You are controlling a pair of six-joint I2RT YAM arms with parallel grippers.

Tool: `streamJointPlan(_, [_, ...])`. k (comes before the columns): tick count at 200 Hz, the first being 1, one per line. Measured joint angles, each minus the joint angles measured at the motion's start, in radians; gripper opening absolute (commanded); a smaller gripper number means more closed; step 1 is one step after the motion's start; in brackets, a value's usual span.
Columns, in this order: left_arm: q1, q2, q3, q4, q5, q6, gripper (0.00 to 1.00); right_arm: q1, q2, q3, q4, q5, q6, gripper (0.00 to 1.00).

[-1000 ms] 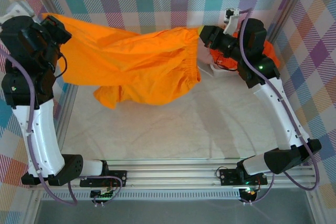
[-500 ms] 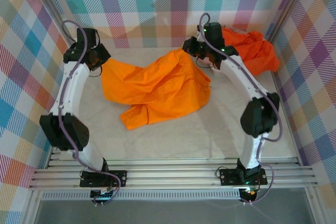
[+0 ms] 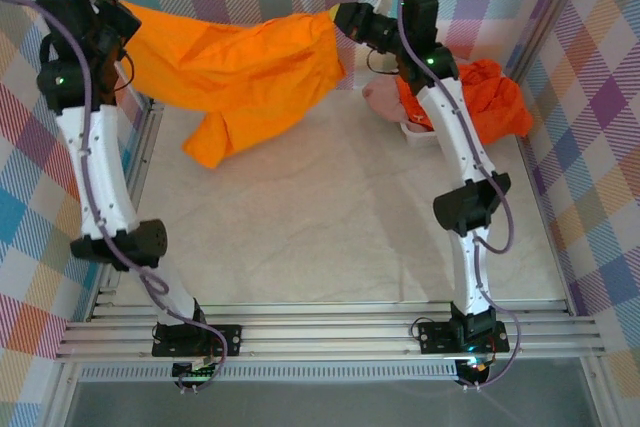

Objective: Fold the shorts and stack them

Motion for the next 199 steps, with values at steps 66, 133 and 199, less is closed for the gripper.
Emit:
streamJointPlan(66, [0.000, -0.702, -0.970, 0.303, 0.054, 0.019, 0.00, -0.047, -0.407, -0.783, 0.218, -0.043, -0.124, 0.00])
streamJointPlan(133, [-0.001, -0.948, -1.575, 0.261, 0.015, -0.066, 0.00, -0.003, -0.672, -1.577, 0.311, -0.017, -0.119, 0.00])
streamJointPlan(199, [-0.002, -1.035, -1.547, 0.112, -0.074, -0.028, 0.00, 0.154, -0.983, -1.868, 0.192, 0.154, -0.003, 0.00])
